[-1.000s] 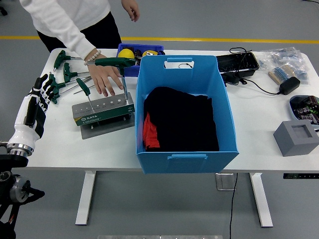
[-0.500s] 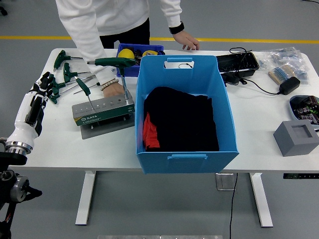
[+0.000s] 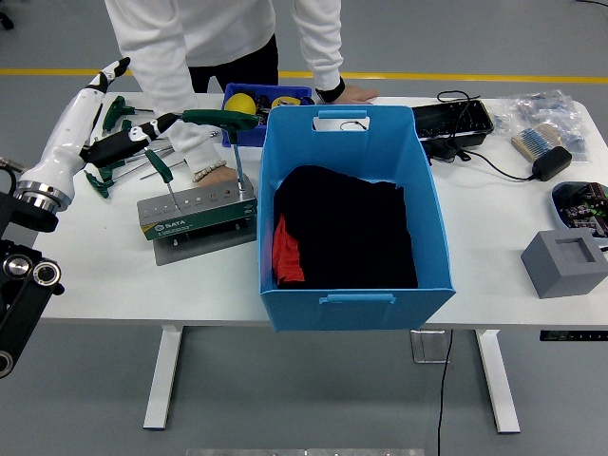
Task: Lift tool from toolbox,place it in box,lift tool from toolbox,place it in box
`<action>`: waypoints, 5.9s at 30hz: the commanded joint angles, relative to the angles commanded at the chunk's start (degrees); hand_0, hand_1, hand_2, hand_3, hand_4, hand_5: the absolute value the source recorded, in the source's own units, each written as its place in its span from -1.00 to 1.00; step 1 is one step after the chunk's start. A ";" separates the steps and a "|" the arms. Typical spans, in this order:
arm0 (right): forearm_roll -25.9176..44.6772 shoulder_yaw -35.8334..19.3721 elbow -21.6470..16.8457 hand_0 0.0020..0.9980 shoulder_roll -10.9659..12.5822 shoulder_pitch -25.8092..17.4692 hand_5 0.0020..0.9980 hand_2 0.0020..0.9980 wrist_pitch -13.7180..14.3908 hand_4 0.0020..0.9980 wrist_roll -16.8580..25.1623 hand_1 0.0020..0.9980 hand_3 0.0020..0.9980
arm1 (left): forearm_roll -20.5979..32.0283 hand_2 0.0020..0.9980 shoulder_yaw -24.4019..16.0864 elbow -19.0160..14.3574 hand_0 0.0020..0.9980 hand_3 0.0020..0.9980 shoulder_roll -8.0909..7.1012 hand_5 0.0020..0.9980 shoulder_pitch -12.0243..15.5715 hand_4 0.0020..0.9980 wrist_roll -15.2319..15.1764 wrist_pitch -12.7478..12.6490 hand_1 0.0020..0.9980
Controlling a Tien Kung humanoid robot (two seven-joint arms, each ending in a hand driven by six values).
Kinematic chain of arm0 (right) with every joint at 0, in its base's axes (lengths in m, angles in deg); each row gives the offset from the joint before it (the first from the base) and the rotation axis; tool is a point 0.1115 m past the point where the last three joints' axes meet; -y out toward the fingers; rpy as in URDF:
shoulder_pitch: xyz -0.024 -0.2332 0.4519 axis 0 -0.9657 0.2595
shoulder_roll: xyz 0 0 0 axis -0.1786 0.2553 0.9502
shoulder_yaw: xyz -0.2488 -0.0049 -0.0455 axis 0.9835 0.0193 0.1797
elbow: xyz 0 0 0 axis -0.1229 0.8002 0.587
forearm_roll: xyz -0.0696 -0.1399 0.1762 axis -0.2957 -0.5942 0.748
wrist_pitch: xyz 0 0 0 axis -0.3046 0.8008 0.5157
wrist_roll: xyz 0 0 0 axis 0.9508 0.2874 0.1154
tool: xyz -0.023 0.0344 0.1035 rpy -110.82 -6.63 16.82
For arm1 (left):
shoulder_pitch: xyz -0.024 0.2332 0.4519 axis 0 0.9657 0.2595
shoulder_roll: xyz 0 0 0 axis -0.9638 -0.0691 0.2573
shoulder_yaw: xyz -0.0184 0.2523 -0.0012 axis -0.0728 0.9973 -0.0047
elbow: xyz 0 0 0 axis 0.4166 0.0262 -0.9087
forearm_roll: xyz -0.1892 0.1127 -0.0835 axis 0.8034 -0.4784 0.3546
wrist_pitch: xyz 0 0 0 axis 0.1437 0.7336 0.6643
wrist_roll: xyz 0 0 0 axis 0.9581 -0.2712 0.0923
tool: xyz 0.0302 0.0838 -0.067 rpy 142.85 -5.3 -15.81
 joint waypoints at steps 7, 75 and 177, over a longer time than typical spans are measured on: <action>-0.73 -0.88 0.21 0.30 0.30 0.19 0.34 0.43 -0.19 0.55 -0.35 0.27 0.10 | -14.69 1.00 10.94 4.69 1.00 1.00 0.15 0.14 -9.90 1.00 4.61 4.50 1.00; -7.64 -4.49 0.30 0.30 2.26 3.19 0.35 0.42 -0.01 0.56 -1.76 0.26 0.10 | -6.24 -0.59 31.80 39.86 -0.50 -0.37 5.51 0.27 -30.20 1.00 4.57 1.62 -0.61; -7.57 -4.97 0.27 0.30 2.13 2.23 0.35 0.42 0.12 0.56 -1.90 0.26 0.10 | -0.31 -0.98 35.44 23.48 -0.87 -0.95 -4.85 0.16 -42.75 0.43 -14.02 -8.02 -1.00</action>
